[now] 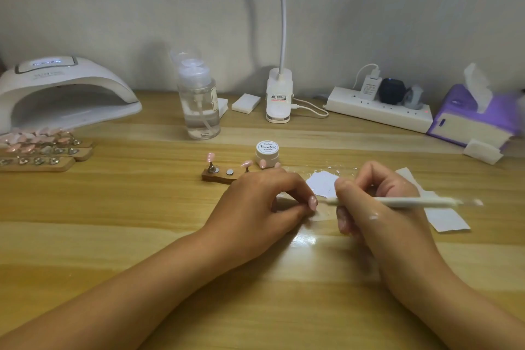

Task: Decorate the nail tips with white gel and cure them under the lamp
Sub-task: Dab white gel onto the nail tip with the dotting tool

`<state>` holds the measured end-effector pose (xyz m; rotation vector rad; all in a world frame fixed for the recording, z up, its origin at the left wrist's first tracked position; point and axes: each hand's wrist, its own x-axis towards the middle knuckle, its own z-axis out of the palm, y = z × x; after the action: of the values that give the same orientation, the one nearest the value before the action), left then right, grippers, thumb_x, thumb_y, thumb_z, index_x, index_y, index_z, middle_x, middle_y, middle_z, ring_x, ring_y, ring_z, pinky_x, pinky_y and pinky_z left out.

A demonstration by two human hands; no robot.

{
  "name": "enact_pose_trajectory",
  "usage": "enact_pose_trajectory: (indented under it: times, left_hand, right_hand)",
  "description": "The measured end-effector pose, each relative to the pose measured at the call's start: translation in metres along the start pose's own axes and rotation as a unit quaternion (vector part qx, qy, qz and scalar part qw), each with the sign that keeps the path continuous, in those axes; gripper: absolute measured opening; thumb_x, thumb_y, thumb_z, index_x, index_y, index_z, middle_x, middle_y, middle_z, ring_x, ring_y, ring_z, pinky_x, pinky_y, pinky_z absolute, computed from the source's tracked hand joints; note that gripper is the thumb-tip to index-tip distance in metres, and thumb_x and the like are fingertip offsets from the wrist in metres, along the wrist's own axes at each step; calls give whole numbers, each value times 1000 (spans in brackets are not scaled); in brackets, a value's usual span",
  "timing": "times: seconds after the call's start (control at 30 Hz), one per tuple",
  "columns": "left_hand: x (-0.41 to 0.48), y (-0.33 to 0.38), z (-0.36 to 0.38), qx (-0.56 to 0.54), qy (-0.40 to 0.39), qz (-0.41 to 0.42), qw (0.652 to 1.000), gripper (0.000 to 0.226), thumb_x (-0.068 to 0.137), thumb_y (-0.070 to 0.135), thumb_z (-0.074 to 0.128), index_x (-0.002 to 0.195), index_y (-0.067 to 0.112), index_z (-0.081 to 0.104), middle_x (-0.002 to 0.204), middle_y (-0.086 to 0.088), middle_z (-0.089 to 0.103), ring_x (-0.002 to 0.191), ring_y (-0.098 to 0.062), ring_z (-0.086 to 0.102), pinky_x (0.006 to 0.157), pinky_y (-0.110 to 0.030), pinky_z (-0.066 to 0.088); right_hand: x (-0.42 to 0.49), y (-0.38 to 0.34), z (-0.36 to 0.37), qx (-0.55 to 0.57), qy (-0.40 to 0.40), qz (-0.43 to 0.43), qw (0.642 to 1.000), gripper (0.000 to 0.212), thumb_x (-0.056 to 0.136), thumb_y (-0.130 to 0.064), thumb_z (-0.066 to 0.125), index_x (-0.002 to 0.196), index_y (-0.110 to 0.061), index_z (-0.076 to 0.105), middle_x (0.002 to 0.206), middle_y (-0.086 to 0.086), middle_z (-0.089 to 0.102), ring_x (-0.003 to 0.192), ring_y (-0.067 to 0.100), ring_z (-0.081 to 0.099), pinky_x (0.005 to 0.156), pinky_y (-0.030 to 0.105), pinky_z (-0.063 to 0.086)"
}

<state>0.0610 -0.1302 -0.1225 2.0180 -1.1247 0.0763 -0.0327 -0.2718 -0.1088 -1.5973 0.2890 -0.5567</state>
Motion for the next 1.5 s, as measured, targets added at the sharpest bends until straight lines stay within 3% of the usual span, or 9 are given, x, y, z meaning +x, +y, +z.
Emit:
enact_pose_trajectory:
  times: [0.13, 0.23, 0.3, 0.67, 0.8, 0.87, 0.97, 1.33, 1.5]
  left_hand:
    - [0, -1, 0, 1, -2, -3, 1000, 7, 85, 21, 74, 83, 28, 73, 70, 26, 60, 65, 17, 49, 72, -11, 30]
    - [0, -1, 0, 8, -1, -1, 1000, 8, 85, 22, 75, 82, 28, 72, 68, 28, 58, 65, 15, 49, 80, -12, 32]
    - [0, -1, -1, 6, -5, -1, 1000, 7, 85, 22, 74, 83, 28, 72, 71, 25, 60, 64, 15, 49, 72, -11, 31]
    - [1, -1, -1, 7, -4, 8, 1000, 9, 85, 18, 74, 83, 27, 72, 67, 38, 55, 64, 20, 49, 74, -11, 27]
    - [1, -2, 0, 19, 4, 14, 1000, 9, 85, 18, 74, 83, 26, 72, 62, 43, 52, 65, 22, 48, 97, -13, 23]
    - [1, -2, 1, 28, 8, 19, 999, 8, 85, 17, 74, 83, 25, 72, 60, 45, 50, 65, 24, 48, 98, -3, 16]
    - [1, -2, 1, 28, 9, 18, 999, 9, 85, 18, 74, 83, 26, 72, 61, 44, 51, 66, 22, 48, 101, -8, 16]
    - [1, -3, 0, 31, 13, 28, 999, 10, 84, 17, 75, 82, 26, 72, 63, 42, 53, 65, 21, 49, 92, -1, 19]
    - [1, -3, 1, 29, 15, 30, 999, 10, 84, 19, 75, 82, 28, 71, 62, 43, 52, 65, 19, 49, 95, -11, 23]
  right_hand:
    - [6, 4, -2, 1, 2, 40, 999, 34, 78, 0, 61, 55, -17, 42, 42, 11, 55, 35, 10, 41, 36, 15, 33]
    - [6, 6, 0, -26, -5, 40, 999, 21, 65, -15, 61, 53, -19, 43, 44, 11, 58, 36, 10, 45, 38, 14, 35]
    - [7, 7, 0, -37, -7, 40, 998, 17, 62, -19, 58, 54, -20, 44, 45, 10, 59, 37, 10, 46, 39, 13, 34]
    - [8, 8, 0, -27, -17, 42, 999, 19, 67, -18, 62, 57, -19, 46, 48, 13, 61, 38, 11, 48, 40, 16, 37]
    - [9, 10, -1, -24, -10, 29, 999, 33, 81, 0, 61, 57, -15, 43, 47, 13, 60, 37, 11, 47, 39, 14, 36]
    - [9, 10, -1, -16, -4, 28, 999, 32, 80, 0, 61, 58, -15, 43, 47, 14, 60, 37, 12, 46, 39, 15, 36]
    - [8, 9, 0, -23, -8, 29, 999, 25, 72, -13, 64, 58, -15, 43, 48, 13, 60, 38, 12, 47, 40, 16, 36]
    - [7, 7, 1, -46, -6, 38, 998, 16, 65, -21, 60, 59, -16, 46, 48, 11, 62, 44, 16, 46, 49, 29, 37]
    - [7, 8, 0, -21, 6, 20, 1000, 33, 81, 0, 60, 57, -15, 43, 47, 13, 60, 40, 15, 46, 44, 22, 38]
